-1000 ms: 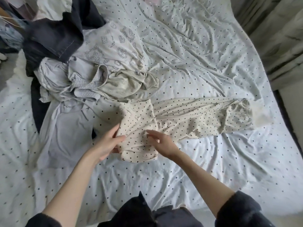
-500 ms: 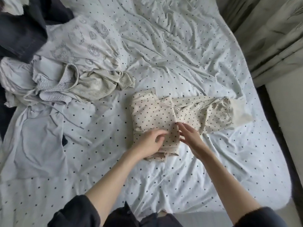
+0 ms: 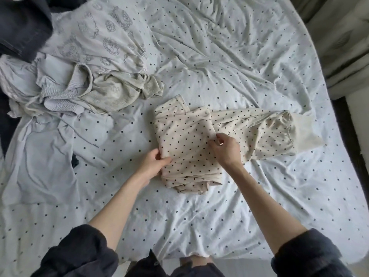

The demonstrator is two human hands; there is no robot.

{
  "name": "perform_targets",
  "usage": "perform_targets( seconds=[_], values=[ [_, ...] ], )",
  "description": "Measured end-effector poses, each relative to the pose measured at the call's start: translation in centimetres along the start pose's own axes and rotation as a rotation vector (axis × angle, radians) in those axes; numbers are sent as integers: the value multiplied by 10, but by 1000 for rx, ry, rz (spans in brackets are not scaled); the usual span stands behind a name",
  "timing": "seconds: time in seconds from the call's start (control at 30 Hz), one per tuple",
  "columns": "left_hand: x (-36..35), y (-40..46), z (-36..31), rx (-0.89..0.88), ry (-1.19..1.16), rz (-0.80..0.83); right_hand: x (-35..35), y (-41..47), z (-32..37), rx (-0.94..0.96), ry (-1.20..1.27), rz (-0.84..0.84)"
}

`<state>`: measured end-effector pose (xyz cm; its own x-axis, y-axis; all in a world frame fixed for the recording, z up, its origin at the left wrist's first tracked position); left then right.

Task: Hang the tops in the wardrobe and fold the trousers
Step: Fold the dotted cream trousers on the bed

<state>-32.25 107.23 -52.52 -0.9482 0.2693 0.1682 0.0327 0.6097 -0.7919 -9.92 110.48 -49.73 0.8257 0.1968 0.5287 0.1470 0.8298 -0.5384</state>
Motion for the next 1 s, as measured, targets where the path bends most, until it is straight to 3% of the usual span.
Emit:
perform_targets(
  seconds=[0.13,0.27,0.33,0.47,0.67,0.77,0.9,1.0],
  values=[
    [-8,-10,9,39,-58,52,4,-6,-23,-21,-91,-143],
    [2,-6,-7,40,-130,50,-1,-28,0,394,-263,-323],
    [3,-3,-19,55,-232,65,-16,-29,2,425,-297,-173],
    [-6,-9,-46,-10,-308,130,-31,-18,-7,257,-211,207],
    [-44,-31,-127,-282,51,99,18,-7,-12,-8,581,442],
    [-100,-33,-175,-435,177,167,72,-4,-30,-28,810,364],
    [-170,-28,-190,-397,171,406,135,-5,-69,-90,617,44],
    [-162,3,-161,-359,168,216,151,-4,-88,-92,436,-48]
  ],
)
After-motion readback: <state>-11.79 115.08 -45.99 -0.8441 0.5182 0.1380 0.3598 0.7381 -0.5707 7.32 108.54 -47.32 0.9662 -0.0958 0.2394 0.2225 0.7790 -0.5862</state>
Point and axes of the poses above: each hand's wrist, its own y-axis towards the middle knuckle, its own x-axis out of the back of the hand, z = x × y, the point moved 6 cm from there along y, towards the middle knuckle, and after that the axes turned 7 degrees about z, right-handed, at the moved point
